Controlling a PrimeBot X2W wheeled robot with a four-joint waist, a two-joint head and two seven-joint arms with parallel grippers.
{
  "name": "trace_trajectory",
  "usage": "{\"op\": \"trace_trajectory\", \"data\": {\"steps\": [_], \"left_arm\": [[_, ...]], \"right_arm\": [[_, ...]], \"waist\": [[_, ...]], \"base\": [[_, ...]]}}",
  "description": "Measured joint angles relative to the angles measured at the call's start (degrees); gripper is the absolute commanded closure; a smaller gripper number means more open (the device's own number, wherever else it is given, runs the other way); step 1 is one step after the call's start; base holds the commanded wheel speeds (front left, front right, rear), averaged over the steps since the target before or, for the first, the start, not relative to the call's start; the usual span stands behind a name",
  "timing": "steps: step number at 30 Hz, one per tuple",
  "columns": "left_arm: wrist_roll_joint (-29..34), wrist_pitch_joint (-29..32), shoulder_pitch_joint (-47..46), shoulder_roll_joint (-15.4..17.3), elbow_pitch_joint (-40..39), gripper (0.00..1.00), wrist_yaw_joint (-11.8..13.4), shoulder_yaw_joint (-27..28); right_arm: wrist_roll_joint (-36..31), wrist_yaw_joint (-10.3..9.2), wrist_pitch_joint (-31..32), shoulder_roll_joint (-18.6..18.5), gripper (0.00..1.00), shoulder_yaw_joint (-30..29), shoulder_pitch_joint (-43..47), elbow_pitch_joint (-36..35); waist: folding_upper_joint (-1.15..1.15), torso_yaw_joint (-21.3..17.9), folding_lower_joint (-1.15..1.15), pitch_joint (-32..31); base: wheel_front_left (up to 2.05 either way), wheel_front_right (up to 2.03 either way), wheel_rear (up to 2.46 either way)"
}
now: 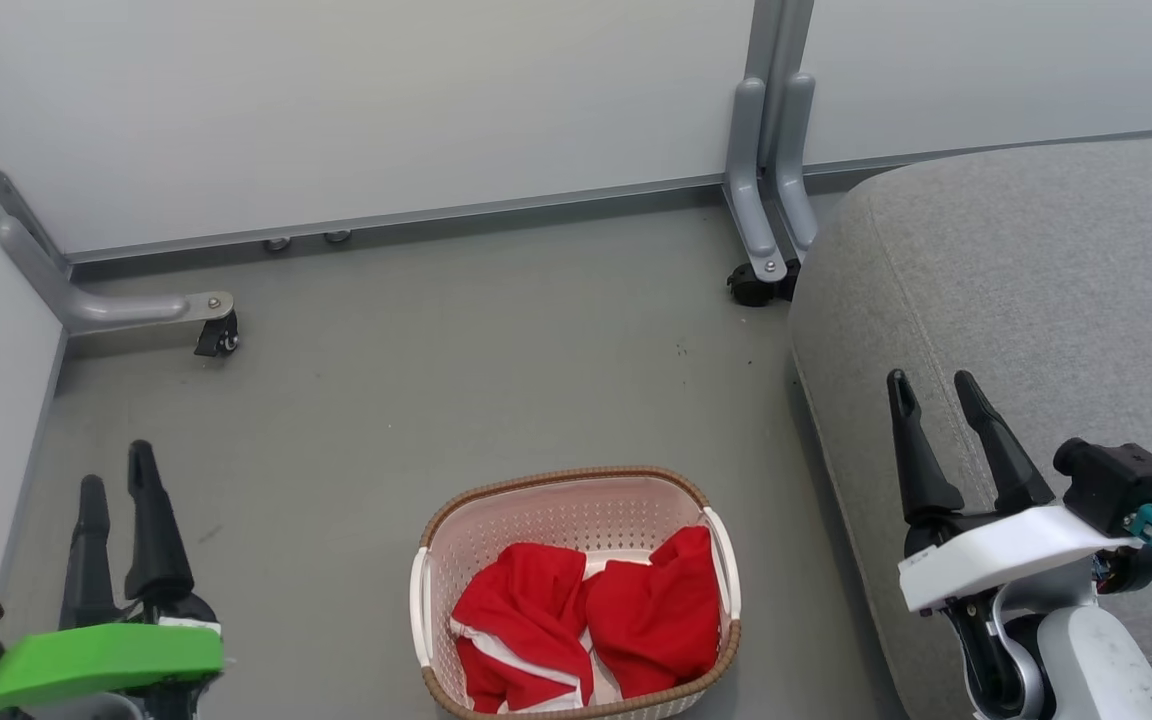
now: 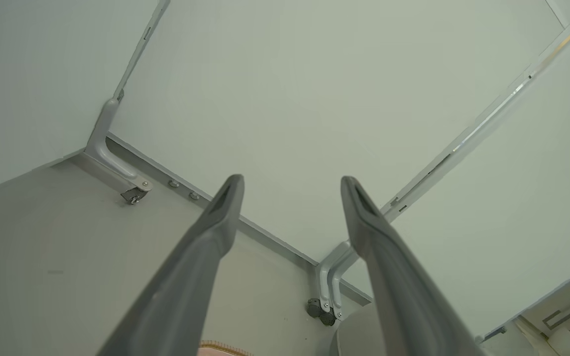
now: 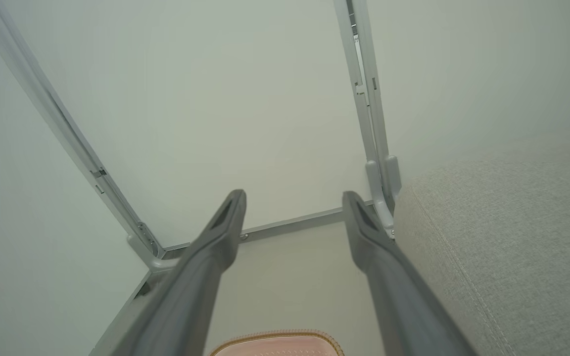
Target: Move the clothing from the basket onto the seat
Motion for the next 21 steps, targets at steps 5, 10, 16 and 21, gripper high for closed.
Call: {"op": "trace_trajectory", "data": {"steps": [5, 10, 16, 21], "left_arm": [[9.0, -1.0, 1.0, 0.0, -1.0, 0.00, 1.0, -5.0], [14.2, -1.6, 1.4, 0.0, -1.0, 0.00, 2.0, -8.2], [20.8, -2.5, 2.2, 0.1, 1.1, 0.00, 2.1, -11.6], [24.5, -3.1, 2.4, 0.1, 2.9, 0.00, 2.5, -13.0]], "right_arm": [[-4.2, 0.01, -1.0, 0.3, 0.00, 0.7, 0.1, 0.0], [-7.3, 0.01, -1.6, 0.4, 0.00, 0.7, 0.6, 0.0], [-10.0, 0.01, -2.4, 1.1, 0.00, 0.5, 1.1, 1.1], [-13.1, 0.01, -3.2, 1.5, 0.00, 0.1, 2.0, 3.1]], "waist": [[0.00, -0.1, 0.00, -0.1], [0.00, -0.2, 0.00, -0.2], [0.00, -0.5, 0.00, -0.5], [0.00, -0.6, 0.00, -0.9]], "base": [[0.00, 0.00, 0.00], [0.00, 0.00, 0.00], [0.00, 0.00, 0.00], [0.00, 0.00, 0.00]]}}
